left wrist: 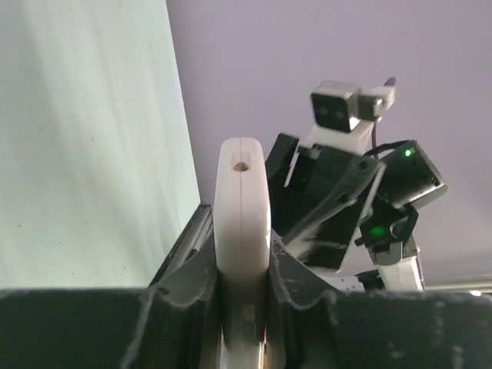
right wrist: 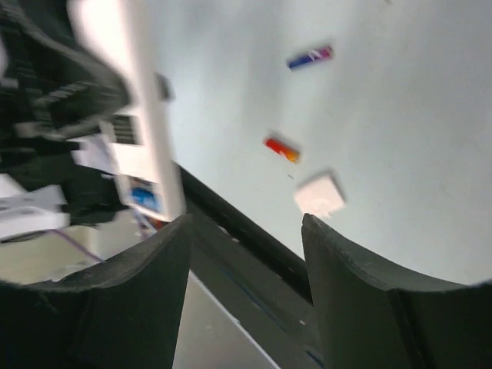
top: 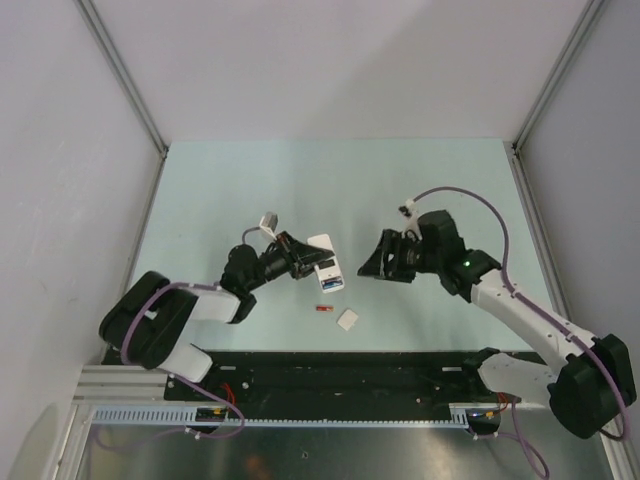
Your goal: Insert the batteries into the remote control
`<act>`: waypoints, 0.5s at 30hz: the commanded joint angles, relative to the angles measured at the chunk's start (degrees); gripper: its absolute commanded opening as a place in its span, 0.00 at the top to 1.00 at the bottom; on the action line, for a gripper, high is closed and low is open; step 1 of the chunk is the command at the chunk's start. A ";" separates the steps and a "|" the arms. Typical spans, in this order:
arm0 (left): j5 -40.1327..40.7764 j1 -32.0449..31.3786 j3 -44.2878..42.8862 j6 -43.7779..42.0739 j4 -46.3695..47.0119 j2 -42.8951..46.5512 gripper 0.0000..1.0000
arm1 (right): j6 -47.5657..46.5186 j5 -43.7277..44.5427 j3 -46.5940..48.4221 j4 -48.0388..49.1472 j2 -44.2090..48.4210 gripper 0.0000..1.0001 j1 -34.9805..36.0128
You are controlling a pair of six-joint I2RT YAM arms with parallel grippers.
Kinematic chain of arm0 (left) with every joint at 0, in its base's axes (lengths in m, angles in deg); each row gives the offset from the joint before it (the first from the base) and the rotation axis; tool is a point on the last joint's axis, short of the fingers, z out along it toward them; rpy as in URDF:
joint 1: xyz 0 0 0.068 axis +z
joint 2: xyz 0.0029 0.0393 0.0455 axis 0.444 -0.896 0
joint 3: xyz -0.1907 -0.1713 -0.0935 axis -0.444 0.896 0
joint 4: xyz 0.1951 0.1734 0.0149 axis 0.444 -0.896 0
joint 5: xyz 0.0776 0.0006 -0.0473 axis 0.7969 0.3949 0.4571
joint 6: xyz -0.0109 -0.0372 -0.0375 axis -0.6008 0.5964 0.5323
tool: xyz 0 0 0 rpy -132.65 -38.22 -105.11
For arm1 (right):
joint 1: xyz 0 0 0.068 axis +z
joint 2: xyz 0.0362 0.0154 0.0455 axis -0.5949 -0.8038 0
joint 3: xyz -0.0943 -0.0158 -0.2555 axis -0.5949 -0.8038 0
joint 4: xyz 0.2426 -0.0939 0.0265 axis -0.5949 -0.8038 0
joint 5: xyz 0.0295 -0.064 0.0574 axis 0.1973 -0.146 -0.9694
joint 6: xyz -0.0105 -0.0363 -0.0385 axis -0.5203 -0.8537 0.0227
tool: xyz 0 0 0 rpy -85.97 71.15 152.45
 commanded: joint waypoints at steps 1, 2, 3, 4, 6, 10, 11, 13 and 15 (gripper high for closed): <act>4.63 0.62 4.59 -5.27 -0.66 8.41 1.00 | -8.81 21.07 1.48 -10.22 -1.72 0.37 10.23; 4.99 0.88 5.64 -6.24 -3.28 10.08 1.00 | -8.99 26.41 1.31 -10.58 -2.34 0.37 12.27; 5.69 1.41 7.66 -6.68 -4.96 13.75 1.00 | -8.90 28.64 0.70 -10.58 -2.78 0.37 13.85; 5.96 1.67 8.81 -7.03 -6.54 15.61 1.00 | -8.64 29.62 0.34 -10.15 -3.57 0.38 16.92; 6.92 2.38 12.40 -7.83 -10.84 21.83 1.00 | -7.50 35.33 -0.27 -9.44 -4.19 0.42 19.48; 8.68 2.99 16.64 -8.88 -17.18 32.64 1.00 | -6.71 40.60 -0.80 -6.46 -6.56 0.44 26.34; 8.94 3.08 17.08 -9.67 -20.23 34.51 1.00 | -6.53 41.66 -0.80 -5.93 -8.83 0.39 28.18; 9.12 3.26 17.26 -11.51 -24.19 39.42 1.00 | -7.40 42.81 -0.80 -4.27 -11.12 0.31 29.86; 8.86 3.52 16.91 -12.48 -26.41 41.99 1.00 | -9.50 42.99 -0.71 -2.50 -13.84 0.21 32.06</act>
